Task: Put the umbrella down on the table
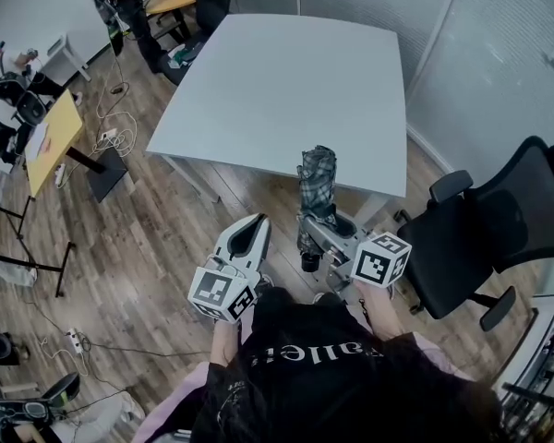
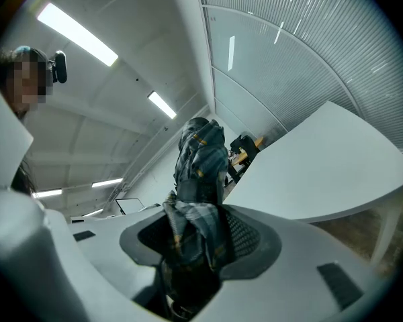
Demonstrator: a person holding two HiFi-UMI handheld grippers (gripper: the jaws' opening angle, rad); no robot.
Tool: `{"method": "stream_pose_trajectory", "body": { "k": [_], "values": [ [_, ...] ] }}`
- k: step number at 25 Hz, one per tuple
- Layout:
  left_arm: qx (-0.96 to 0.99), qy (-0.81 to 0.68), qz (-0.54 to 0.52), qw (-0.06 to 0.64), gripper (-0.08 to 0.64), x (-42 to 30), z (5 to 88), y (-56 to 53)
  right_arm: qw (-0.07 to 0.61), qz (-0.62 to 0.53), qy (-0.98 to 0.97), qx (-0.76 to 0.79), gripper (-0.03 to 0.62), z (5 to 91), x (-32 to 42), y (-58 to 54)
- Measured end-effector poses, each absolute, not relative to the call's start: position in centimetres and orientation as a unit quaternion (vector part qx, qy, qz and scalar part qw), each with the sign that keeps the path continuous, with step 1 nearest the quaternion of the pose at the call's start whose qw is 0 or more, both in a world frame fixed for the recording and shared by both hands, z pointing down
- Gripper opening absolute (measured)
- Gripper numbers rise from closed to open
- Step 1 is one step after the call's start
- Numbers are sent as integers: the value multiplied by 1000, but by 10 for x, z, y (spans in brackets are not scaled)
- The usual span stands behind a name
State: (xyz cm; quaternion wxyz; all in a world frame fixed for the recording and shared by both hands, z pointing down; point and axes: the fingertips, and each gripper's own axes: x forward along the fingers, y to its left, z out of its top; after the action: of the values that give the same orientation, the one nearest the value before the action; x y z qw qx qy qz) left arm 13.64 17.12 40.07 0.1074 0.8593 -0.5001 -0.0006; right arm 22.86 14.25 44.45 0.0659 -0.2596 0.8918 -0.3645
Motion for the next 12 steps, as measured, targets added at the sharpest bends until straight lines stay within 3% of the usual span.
{"method": "stream_pose_trajectory", "body": {
  "k": [12],
  "values": [
    [863,-494,9,106,32,22,394,160,77,-389,883,-250,199,436,108,132]
  ]
}}
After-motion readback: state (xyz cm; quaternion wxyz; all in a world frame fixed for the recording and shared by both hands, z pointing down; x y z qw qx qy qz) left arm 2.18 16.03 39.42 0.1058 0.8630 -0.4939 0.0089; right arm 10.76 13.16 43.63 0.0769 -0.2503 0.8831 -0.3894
